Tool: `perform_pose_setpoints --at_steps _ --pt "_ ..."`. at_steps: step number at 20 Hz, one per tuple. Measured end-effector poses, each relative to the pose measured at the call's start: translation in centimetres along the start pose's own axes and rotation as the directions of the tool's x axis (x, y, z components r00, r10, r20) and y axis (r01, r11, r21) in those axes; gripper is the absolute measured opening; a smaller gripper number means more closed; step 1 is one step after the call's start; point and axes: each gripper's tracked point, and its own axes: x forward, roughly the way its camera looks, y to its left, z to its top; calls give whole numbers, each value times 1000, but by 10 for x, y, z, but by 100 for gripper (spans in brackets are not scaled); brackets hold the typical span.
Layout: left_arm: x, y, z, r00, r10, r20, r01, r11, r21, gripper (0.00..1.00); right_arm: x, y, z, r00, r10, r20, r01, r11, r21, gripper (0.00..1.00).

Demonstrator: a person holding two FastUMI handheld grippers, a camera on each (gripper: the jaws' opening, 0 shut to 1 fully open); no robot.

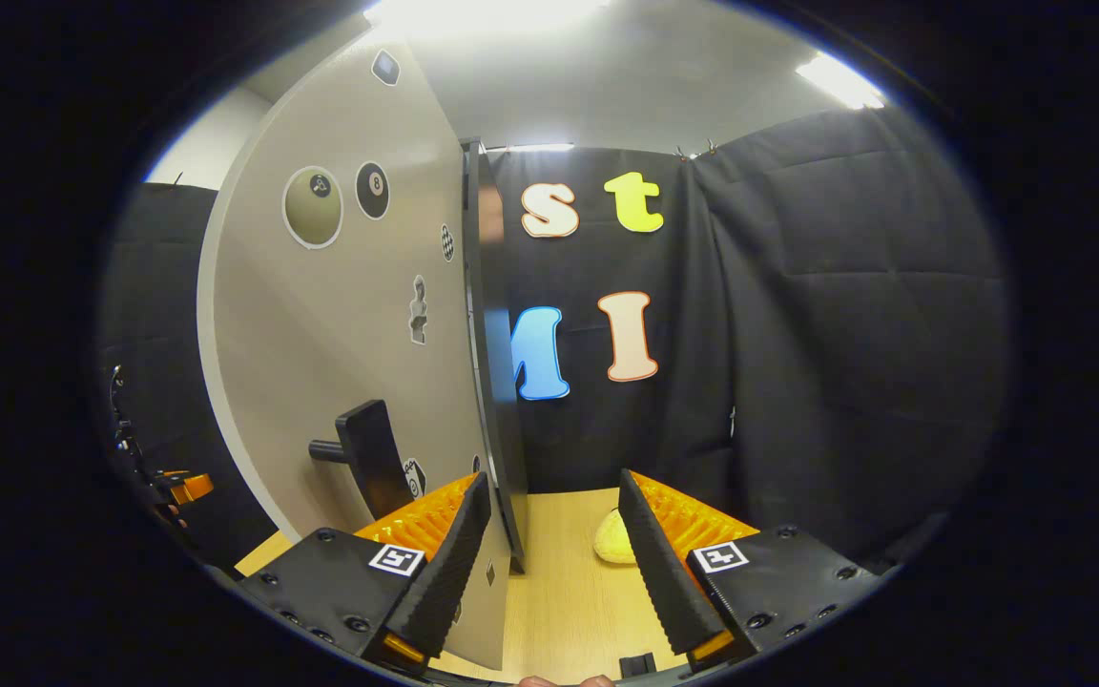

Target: Open the cabinet door with the right hand, grasp the bottle in the cabinet with the left hand and place it on the coaster, then close the cabinet door with the right hand.

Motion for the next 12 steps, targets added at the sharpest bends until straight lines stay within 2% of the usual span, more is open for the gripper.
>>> perform_pose_setpoints --at_steps 2,3,4,7,8,12 --pt "10 12 5 1000 -20 7 20 1000 11 85 -2 20 -4 1000 -5 -7 5 1000 9 81" --pt "15 16 9 999 -34 15 34 999 10 85 -3 30 -5 1000 -3 -7 3 1000 7 87" --pt "18 19 11 999 -47 18 47 999 9 85 -3 42 -5 1000 0 -7 0 1000 2 81" --pt "29 34 13 997 -76 25 76 997 21 85 -1 79 -6 1000 19 3 -19 1000 -9 81" --pt "31 38 13 996 -85 27 84 996 28 85 1 91 -7 1000 27 8 -27 1000 -8 88" --pt "45 48 5 991 -129 21 128 990 52 85 9 135 -13 998 58 19 -58 998 9 88"
